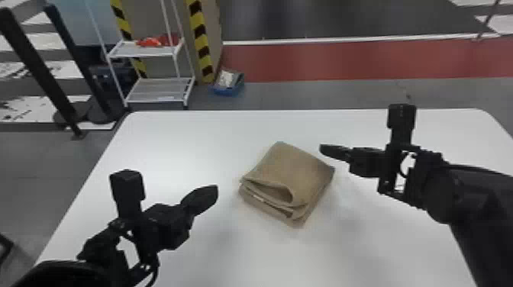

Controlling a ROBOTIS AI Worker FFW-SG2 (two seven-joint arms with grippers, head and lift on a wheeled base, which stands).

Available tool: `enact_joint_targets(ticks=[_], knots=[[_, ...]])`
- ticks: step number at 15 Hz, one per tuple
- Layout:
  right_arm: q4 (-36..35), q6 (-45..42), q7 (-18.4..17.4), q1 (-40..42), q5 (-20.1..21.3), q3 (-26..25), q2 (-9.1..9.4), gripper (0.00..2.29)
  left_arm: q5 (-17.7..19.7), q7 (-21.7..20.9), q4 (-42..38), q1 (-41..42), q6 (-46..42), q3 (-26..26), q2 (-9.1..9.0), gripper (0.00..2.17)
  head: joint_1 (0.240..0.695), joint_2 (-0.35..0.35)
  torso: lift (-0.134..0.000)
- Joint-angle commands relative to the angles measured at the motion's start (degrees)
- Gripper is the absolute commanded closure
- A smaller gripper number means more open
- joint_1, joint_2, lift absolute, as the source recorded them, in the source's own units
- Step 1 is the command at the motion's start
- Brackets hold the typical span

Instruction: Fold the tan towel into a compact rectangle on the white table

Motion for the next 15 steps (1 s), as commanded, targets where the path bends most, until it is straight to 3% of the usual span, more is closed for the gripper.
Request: enact_joint_targets(ticks=[1,3,6,15], knots=[[-10.15,1.59,-0.32,7.04,0.36,-3.39,-0.32,2.18,0.00,0.99,1.58,-0.84,-3.53,0.03,-0.10,1.72,0.695,0.102,-0.125],[-17.09,1.06,-0.85,13.11,1.24,-6.11,-0.58,2.18,1.41,0.99,3.60,-2.42,-3.71,0.12,-0.19,1.72,0.695,0.095,-0.125],[-21.22,-2.63,-2.08,19.87,3.96,-7.34,-0.58,2.18,1.41,1.25,5.01,-3.39,-3.53,0.12,-0.19,1.72,0.695,0.057,-0.125],[-11.47,-8.26,-2.08,15.83,3.61,-2.07,0.12,2.18,1.32,1.16,5.10,-3.56,-3.71,-0.50,-0.19,1.72,0.695,0.062,-0.125]])
